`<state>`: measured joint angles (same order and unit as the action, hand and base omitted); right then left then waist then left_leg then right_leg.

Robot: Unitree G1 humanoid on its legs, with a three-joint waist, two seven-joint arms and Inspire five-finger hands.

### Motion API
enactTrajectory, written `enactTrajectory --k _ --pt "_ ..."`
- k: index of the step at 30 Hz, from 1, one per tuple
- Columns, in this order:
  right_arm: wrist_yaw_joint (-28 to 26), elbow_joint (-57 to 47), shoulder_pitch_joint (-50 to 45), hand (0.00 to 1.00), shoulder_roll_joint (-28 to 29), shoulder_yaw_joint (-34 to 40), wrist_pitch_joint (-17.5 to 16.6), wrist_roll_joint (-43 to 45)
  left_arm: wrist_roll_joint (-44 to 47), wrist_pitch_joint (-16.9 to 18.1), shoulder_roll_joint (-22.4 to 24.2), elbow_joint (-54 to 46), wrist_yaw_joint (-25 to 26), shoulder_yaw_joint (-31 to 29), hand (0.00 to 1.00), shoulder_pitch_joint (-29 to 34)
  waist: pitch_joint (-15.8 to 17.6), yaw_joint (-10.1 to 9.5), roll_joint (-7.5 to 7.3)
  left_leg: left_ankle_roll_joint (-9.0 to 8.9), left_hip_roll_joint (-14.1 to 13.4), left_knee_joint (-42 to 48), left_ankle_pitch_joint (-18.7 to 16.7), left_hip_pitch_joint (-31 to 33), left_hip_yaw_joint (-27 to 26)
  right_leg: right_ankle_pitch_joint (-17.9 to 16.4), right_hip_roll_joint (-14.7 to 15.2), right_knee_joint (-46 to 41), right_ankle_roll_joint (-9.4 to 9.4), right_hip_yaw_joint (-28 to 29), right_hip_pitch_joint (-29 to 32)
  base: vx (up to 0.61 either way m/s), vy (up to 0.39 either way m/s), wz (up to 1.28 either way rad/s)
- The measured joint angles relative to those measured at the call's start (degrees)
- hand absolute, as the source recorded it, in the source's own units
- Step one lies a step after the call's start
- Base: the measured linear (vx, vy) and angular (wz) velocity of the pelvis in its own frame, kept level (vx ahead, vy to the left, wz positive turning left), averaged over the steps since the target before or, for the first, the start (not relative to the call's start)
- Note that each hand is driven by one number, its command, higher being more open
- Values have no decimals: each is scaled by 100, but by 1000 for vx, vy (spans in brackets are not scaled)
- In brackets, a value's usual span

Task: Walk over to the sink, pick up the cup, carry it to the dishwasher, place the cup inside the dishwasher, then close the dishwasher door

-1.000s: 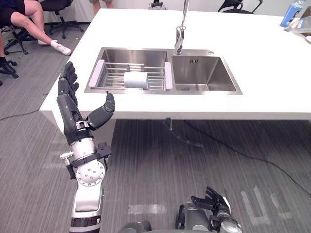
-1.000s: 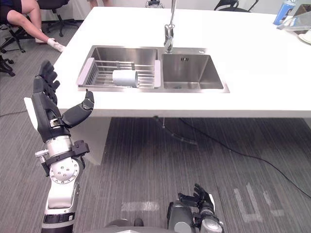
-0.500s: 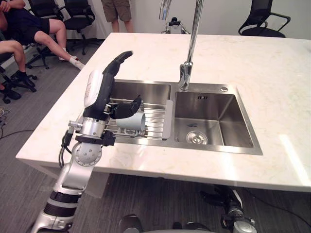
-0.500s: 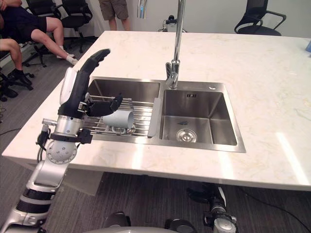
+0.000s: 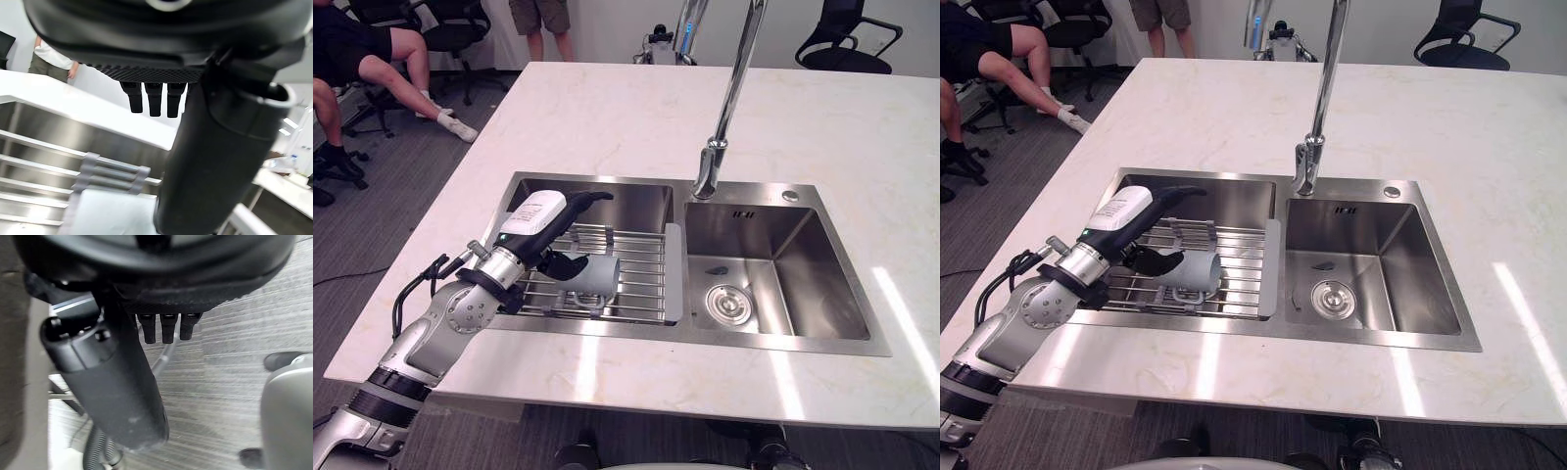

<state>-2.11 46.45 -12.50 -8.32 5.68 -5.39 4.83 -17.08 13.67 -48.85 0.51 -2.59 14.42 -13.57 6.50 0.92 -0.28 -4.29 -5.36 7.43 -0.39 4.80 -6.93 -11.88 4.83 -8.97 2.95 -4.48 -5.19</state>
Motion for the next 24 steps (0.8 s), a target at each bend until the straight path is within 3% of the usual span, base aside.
enactTrajectory --k 8,16,20,24 --pt "-15 269 5 90 -259 -177 13 -252 -109 21 -176 241 -37 -29 90 296 -3 11 5 2 1 -345 167 -46 -84 198 -24 248 4 84 53 -1 1 -5" --pt "-60 300 28 90 -255 -279 12 -373 -86 24 -166 115 -98 -94 90 659 -17 19 28 137 139 -756 475 -149 -92 370 101 425 101 61 62 -69 44 1" --pt "-54 393 2 90 -255 -279 13 -428 -81 3 161 -35 -131 -421 90 1024 -50 12 76 200 231 -1245 766 -339 -46 408 122 451 153 7 77 -87 36 6" --pt "-52 395 -42 90 -241 -280 14 -446 -79 -22 235 -192 -105 -521 90 1134 -55 -4 79 239 281 -1247 794 -335 -5 428 160 465 188 -23 57 -49 30 6"
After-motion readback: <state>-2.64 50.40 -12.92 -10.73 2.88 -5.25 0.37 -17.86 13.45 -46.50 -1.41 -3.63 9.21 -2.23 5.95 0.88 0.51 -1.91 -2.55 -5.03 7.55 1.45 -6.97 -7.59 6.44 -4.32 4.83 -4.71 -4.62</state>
